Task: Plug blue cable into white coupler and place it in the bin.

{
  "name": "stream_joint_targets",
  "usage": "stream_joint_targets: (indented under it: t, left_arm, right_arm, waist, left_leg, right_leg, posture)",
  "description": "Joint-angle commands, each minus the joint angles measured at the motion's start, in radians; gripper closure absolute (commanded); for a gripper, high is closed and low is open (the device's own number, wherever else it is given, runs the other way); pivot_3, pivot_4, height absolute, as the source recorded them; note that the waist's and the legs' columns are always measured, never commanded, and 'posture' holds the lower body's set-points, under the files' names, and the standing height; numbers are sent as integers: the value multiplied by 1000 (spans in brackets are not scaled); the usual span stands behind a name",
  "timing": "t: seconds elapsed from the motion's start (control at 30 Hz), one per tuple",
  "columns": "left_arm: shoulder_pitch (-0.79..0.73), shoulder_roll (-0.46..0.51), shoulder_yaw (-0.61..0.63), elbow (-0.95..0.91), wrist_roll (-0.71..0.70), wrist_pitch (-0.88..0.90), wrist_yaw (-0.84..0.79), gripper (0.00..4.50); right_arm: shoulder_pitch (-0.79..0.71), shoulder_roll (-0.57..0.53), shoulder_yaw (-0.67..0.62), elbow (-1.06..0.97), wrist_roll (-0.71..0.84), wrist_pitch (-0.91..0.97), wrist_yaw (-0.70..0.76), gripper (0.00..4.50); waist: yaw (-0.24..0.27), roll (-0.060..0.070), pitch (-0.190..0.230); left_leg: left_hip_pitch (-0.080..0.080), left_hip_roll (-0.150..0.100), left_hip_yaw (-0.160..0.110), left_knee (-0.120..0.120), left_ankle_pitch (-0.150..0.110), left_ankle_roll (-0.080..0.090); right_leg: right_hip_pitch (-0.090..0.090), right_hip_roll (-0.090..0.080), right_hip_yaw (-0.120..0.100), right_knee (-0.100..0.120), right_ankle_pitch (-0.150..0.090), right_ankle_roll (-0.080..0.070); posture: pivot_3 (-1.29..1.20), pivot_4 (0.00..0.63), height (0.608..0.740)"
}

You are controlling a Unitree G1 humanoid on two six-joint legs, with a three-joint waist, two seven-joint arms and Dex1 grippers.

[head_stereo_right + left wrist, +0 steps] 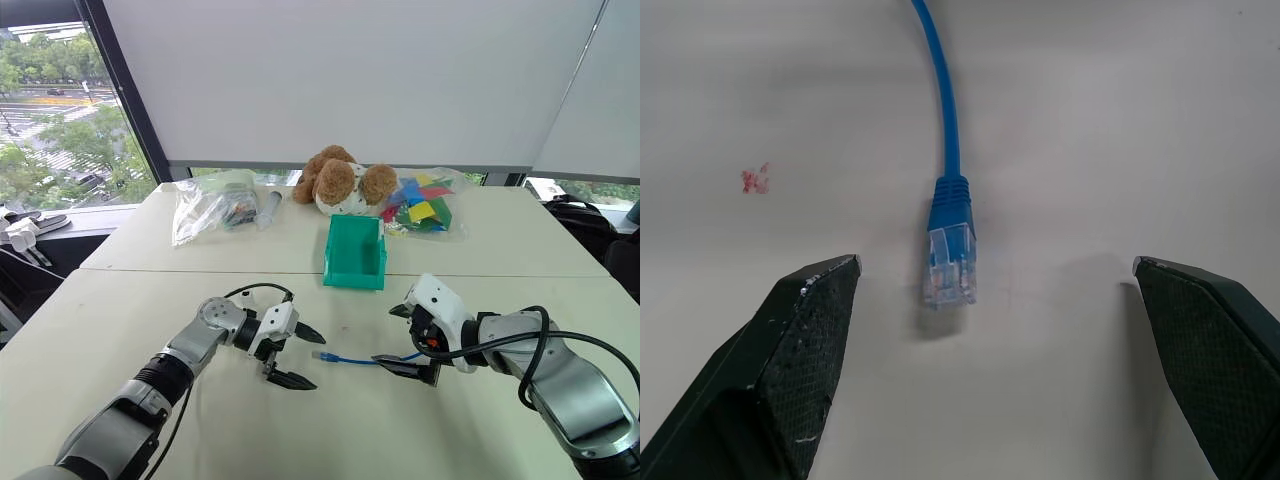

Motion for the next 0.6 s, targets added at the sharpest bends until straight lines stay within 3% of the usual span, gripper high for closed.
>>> stream_joint_targets:
  t: [0.03,0.07,0.17,0.37,0.43,0.6]
  left_arm:
    - [-13,-21,5,22,21,-15,15,0]
    - [-13,-25,5,25,24,-20,17,0]
    - [-11,-33,4,41,41,-45,27,1232]
    - [-4,-21,18,58,55,-68,29,4244]
    - [-2,-12,32,38,42,-54,23,4498]
    - [-41,-22,133,-35,-47,31,86,4499]
  right_arm:
    - [-9,-20,-15,-27,13,-6,-12,25]
    - [-9,-22,-15,-28,14,-7,-14,25]
    - [-5,-29,-14,-31,14,-8,-19,0]
    - [4,-39,-16,-37,26,-7,-30,0]
    - [11,-27,-30,-45,50,8,-38,0]
    - [47,73,-140,-84,203,129,-105,0]
  waist:
    - [1,0,0]
    - [1,0,0]
    - [0,0,0]
    - [-2,0,0]
    - [-2,0,0]
    - [-2,0,0]
  left_leg:
    - [0,0,0,0,0,0]
    - [0,0,0,0,0,0]
    - [0,0,0,0,0,0]
    - [0,0,0,0,0,1]
    - [0,0,0,0,0,1]
    - [0,1,-1,0,0,1]
  right_leg:
    - [0,0,0,0,0,0]
    - [0,0,0,0,0,0]
    - [1,0,0,0,0,0]
    - [0,0,0,0,0,0]
    - [0,0,0,0,0,0]
    - [0,1,0,0,0,0]
  posture:
    - [0,150,740]
    - [0,150,740]
    - [0,150,740]
    - [0,150,740]
    - [0,150,740]
    - [0,150,740]
